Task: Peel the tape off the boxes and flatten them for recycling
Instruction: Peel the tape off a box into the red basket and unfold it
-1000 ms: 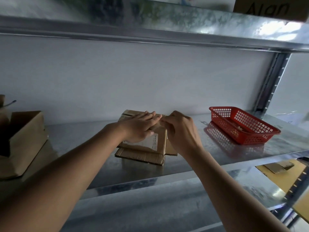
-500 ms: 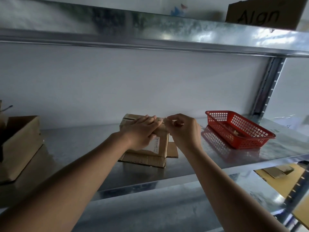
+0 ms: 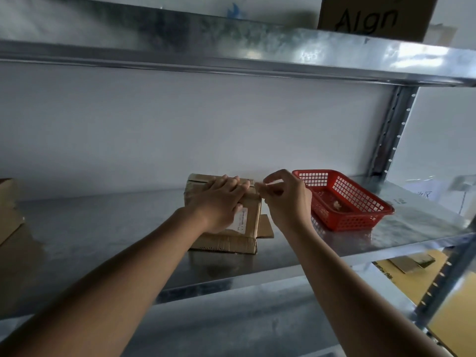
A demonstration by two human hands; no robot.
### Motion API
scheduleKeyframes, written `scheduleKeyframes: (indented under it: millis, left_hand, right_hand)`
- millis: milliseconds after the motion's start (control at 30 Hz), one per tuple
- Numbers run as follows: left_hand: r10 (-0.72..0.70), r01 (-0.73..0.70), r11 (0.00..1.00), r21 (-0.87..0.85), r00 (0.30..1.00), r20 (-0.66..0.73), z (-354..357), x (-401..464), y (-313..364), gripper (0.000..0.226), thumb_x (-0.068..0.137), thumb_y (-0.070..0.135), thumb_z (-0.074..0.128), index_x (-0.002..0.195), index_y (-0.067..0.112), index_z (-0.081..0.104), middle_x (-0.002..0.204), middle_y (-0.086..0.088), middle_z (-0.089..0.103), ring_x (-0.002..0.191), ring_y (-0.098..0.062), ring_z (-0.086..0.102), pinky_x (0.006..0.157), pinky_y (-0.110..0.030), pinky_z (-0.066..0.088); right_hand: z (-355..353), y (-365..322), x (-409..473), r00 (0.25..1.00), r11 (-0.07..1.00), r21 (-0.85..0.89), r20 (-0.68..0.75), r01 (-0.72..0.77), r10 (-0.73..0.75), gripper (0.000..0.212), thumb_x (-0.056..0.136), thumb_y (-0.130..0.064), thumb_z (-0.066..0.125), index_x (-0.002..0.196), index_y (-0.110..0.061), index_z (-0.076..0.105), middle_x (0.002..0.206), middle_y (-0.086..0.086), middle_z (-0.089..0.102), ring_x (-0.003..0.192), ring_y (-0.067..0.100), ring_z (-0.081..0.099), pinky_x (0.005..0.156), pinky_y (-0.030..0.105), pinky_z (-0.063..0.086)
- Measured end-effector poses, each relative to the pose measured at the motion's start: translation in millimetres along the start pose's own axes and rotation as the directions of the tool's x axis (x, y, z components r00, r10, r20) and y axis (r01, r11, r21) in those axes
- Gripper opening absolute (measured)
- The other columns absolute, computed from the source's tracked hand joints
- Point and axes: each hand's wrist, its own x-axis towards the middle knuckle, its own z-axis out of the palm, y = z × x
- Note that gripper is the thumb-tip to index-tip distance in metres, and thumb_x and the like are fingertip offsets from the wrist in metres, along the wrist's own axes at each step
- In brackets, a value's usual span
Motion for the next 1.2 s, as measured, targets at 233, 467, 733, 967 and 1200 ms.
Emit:
scheduleKeyframes:
  millis: [233, 467, 733, 967, 1200]
  left_hand:
    - [0.069, -0.069, 0.997, -0.026, 0.998, -0.009, 4.1, 26.7, 28.9, 0.063, 0.11, 0.039, 0.037, 0.164, 0.029, 0.005, 0.173, -0.001, 0.006, 0.159, -0.026, 0.0, 0.127, -0.047, 0.002]
    - [0.103, -0.103, 0.994, -0.038, 0.995, -0.004, 6.9, 48.9, 50.4, 0.065, 0.11, 0.038, 0.038, 0.164, 0.029, 0.003, 0.173, -0.001, 0.005, 0.159, -0.026, 0.0, 0.126, -0.048, 0.001]
    - [0.088, -0.088, 0.996, -0.003, 0.996, 0.005, 10.7, 75.9, 73.5, 0.063, 0.109, 0.04, 0.036, 0.164, 0.029, 0.008, 0.173, 0.001, 0.007, 0.159, -0.026, 0.005, 0.127, -0.048, 0.005]
    - [-0.008, 0.009, 1.0, -0.016, 1.0, 0.015, 12.6, 96.4, 98.3, 0.063, 0.109, 0.043, 0.036, 0.164, 0.031, 0.008, 0.173, 0.002, 0.005, 0.159, -0.024, 0.003, 0.127, -0.047, 0.003]
    - [-0.074, 0.074, 0.997, -0.031, 0.997, 0.02, 13.6, 106.1, 116.2, 0.063, 0.109, 0.043, 0.04, 0.164, 0.033, 0.012, 0.173, 0.004, 0.007, 0.159, -0.023, 0.005, 0.127, -0.048, 0.005]
  right_hand:
    - [-28.0, 17.7, 8.2, 0.993, 0.995, -0.093, -0.111, 0.028, -0.038, 0.011, 0.091, -0.031, 0.078, 0.092, -0.021, 0.082, 0.074, -0.009, 0.076, 0.066, 0.004, 0.07, 0.071, 0.037, 0.06]
    - [-62.2, 40.9, 21.3, 0.98, 0.976, -0.216, -0.192, 0.01, -0.053, 0.013, 0.089, -0.02, 0.079, 0.102, -0.024, 0.08, 0.093, -0.011, 0.078, 0.074, -0.013, 0.061, 0.073, 0.008, 0.044]
    - [-98.0, 85.9, 52.3, 0.985, 0.938, -0.337, -0.17, -0.075, 0.017, 0.011, 0.093, -0.022, 0.075, 0.102, -0.023, 0.081, 0.099, -0.004, 0.079, 0.072, 0.001, 0.058, 0.067, 0.019, 0.035]
    - [-112.6, 125.7, 87.7, 0.994, 0.883, -0.468, 0.08, -0.031, 0.077, 0.017, 0.096, -0.023, 0.073, 0.111, -0.028, 0.079, 0.11, -0.002, 0.078, 0.062, -0.001, 0.058, 0.046, 0.012, 0.033]
    - [-119.0, 146.4, 107.8, 0.979, 0.898, -0.44, 0.187, 0.015, 0.076, 0.021, 0.092, -0.018, 0.078, 0.112, -0.022, 0.08, 0.111, 0.0, 0.077, 0.066, -0.001, 0.06, 0.047, 0.011, 0.036]
